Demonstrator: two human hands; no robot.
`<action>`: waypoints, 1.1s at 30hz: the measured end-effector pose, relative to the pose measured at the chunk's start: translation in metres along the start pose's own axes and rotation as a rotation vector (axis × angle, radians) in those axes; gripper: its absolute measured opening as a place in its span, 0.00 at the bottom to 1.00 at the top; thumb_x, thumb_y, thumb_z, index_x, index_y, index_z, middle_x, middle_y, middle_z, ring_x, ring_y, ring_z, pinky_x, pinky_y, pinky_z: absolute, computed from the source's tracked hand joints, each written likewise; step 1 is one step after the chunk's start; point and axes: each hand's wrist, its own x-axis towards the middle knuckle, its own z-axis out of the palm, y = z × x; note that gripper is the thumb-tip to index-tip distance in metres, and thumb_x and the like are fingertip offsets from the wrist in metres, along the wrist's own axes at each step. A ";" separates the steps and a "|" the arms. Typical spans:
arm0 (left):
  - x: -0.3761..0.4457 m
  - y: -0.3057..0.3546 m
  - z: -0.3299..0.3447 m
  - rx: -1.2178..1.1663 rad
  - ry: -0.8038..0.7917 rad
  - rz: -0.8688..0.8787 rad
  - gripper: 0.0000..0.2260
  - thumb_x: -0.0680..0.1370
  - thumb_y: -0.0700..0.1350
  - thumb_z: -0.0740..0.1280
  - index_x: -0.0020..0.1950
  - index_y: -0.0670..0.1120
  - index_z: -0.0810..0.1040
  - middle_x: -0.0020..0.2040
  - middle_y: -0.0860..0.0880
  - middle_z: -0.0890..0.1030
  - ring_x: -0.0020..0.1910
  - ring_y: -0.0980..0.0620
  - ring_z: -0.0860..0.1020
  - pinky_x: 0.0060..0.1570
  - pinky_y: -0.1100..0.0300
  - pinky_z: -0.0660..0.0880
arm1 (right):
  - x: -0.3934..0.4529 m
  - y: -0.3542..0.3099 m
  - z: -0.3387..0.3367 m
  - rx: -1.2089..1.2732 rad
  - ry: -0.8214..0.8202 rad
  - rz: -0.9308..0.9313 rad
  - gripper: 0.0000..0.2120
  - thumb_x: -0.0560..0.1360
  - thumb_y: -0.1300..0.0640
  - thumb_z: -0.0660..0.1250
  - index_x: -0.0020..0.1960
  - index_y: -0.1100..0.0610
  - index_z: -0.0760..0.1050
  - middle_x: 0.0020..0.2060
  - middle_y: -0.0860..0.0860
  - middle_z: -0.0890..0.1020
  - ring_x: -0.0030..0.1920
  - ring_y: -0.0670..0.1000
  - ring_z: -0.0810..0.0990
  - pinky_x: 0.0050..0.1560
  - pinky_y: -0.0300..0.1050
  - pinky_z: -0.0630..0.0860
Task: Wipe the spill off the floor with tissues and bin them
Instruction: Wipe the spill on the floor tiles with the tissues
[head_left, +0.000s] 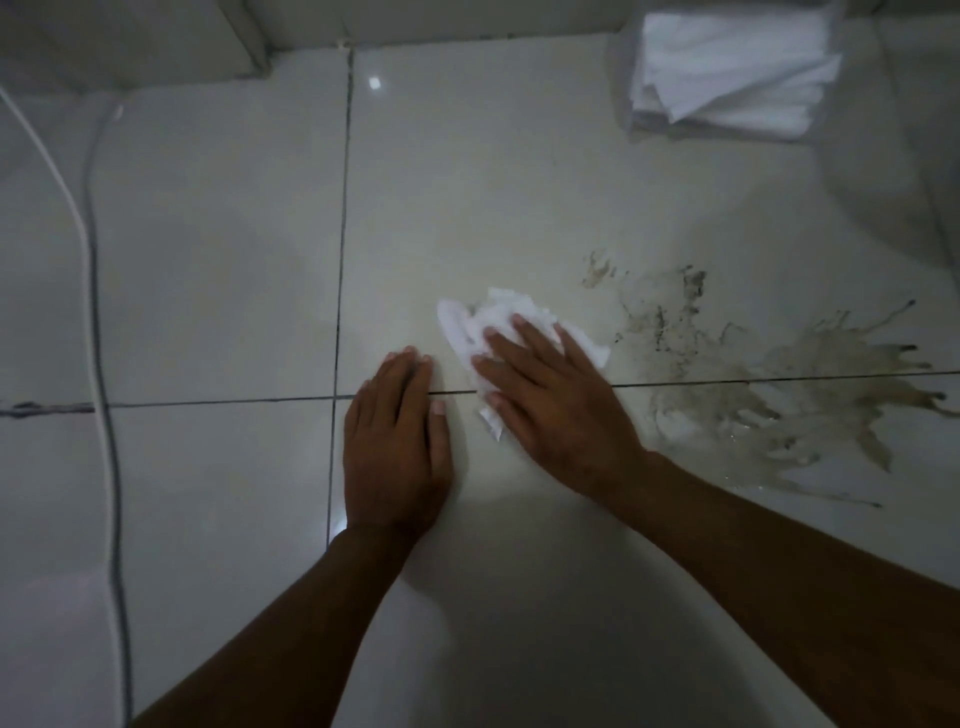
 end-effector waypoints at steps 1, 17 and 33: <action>0.004 0.000 -0.002 -0.020 0.002 0.009 0.21 0.81 0.46 0.58 0.72 0.39 0.70 0.73 0.41 0.71 0.74 0.44 0.67 0.70 0.43 0.67 | -0.009 0.001 -0.002 0.022 0.086 0.043 0.19 0.84 0.51 0.56 0.72 0.55 0.71 0.74 0.54 0.68 0.77 0.56 0.62 0.74 0.60 0.62; 0.064 0.025 0.026 0.064 -0.250 0.432 0.22 0.82 0.54 0.58 0.75 0.48 0.67 0.78 0.46 0.62 0.79 0.46 0.56 0.76 0.44 0.57 | -0.046 -0.020 -0.009 0.471 0.385 0.365 0.24 0.73 0.76 0.57 0.68 0.66 0.72 0.70 0.59 0.71 0.73 0.51 0.69 0.72 0.40 0.66; 0.092 0.042 0.035 -0.053 -0.124 0.074 0.18 0.84 0.47 0.58 0.73 0.46 0.70 0.77 0.42 0.63 0.79 0.44 0.57 0.77 0.45 0.56 | -0.046 -0.016 0.013 0.134 0.170 0.353 0.25 0.80 0.60 0.48 0.74 0.67 0.64 0.75 0.62 0.65 0.78 0.58 0.59 0.76 0.57 0.60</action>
